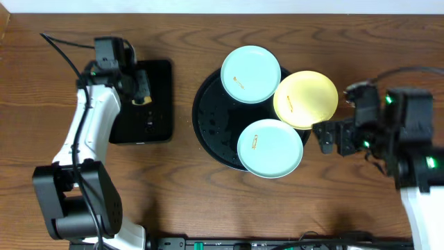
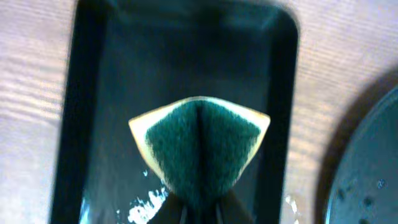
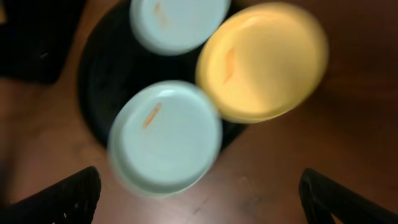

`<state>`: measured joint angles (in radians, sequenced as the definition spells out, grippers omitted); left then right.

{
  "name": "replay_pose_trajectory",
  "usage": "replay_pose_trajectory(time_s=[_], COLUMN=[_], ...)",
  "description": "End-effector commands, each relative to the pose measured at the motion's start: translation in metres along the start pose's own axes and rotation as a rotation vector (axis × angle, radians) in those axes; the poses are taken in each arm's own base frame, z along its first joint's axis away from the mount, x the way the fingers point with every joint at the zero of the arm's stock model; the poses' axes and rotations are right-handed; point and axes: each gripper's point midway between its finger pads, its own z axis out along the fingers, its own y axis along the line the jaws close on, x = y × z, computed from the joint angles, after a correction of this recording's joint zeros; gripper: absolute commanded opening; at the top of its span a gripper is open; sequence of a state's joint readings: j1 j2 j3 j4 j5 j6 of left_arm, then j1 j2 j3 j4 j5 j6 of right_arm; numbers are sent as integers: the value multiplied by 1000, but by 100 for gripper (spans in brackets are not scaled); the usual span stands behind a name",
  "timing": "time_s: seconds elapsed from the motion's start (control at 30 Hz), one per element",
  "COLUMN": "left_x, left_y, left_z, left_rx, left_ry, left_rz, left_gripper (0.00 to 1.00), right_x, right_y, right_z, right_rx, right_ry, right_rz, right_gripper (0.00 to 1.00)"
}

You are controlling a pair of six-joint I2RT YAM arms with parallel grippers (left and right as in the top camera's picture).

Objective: Clean dirty plates on tray and stack at the side
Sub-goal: 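Reach the right gripper to the rim of the lower pale green plate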

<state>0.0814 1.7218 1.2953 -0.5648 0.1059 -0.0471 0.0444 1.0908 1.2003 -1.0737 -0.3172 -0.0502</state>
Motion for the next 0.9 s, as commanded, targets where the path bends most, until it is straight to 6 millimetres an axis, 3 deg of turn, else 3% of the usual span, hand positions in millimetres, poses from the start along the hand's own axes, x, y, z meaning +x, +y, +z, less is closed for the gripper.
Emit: replay_pose_trajectory(time_s=[0.0,0.07,0.13,0.27,0.37,0.6,0.73,0.87], left_x=[7,10,12,10,11,10,11,11], left_y=[0,1,1,1,1,1,1,1], left_z=[12,15,17,17,17,17,17,17], left_rx=[7,6,5,6,6,6,6,6], left_ry=[1,8,14,9,9,9,9,9], left_rz=[38,40,40,40,39,39,39,39], left_gripper=[8,8,8,8,8,8,8,8], right_x=[6,22,35,59,69,102,112,115], right_y=[28,24,20,-12,-14,-15,-30,-30], right_z=[19,34,45,59,67,95,111,126], right_rx=[-193,-191,-177,12,23,79,210,228], right_ry=[115,227,302,390,408,448,416,384], right_rz=[59,148,191,304,308,365,386,388], right_gripper=[80,54,49,45,38,43,47,49])
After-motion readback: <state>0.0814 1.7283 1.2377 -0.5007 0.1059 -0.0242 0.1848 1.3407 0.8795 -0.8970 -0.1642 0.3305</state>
